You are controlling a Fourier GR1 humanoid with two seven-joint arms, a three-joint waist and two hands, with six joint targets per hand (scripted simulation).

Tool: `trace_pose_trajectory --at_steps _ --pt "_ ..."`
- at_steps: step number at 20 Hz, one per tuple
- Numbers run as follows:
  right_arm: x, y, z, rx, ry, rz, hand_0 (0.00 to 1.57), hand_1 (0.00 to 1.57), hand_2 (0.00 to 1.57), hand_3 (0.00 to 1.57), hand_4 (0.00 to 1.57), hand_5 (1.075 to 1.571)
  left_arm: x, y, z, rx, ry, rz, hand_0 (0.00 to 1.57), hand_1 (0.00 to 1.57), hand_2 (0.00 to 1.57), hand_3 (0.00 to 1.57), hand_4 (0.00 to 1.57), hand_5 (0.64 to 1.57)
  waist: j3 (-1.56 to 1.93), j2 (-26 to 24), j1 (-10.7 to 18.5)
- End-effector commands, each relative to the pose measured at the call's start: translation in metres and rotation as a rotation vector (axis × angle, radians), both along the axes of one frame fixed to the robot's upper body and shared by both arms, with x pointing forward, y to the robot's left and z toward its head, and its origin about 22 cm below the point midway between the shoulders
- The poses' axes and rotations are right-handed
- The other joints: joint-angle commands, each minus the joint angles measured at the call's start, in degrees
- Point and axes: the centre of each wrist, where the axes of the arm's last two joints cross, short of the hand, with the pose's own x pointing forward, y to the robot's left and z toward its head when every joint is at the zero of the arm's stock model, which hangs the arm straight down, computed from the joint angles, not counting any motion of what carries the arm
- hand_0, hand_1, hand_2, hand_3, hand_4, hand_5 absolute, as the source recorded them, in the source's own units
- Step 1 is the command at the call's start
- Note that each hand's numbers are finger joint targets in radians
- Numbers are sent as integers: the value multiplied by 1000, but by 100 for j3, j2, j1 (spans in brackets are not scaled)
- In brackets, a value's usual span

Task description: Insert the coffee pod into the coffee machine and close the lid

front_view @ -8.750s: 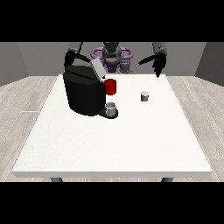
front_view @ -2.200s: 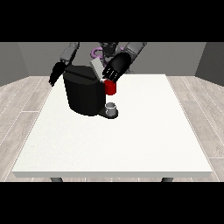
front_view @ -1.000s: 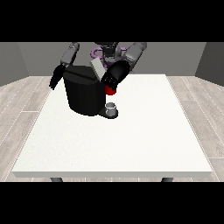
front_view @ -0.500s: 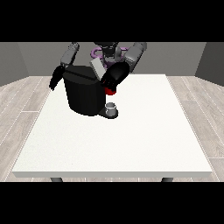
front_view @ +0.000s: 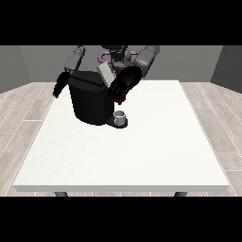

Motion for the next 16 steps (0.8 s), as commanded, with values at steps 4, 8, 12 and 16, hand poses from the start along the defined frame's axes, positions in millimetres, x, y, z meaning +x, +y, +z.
trace_pose_trajectory --at_steps 4,8,12,16 --pt "-1 -14 5 1 48 3 0 0 0 0 153 1571 2 20 -26 1 29 47 0 0 432 326 0 1571 -17 -199 76" --pt "-2 -21 -13 31 91 -48 0 0 0 0 0 1571 4 2 -36 8 72 19 0 0 221 146 0 1571 -15 -481 406" --pt "-25 -37 -65 46 191 -92 0 0 0 0 0 1571 6 -10 -75 -59 218 -4 0 0 0 52 0 1571 -14 -1213 756" --pt "-47 -46 -91 63 259 -94 0 0 0 0 0 1571 -1 -10 -133 -89 333 -43 0 0 177 0 0 1571 -16 -1758 1037"
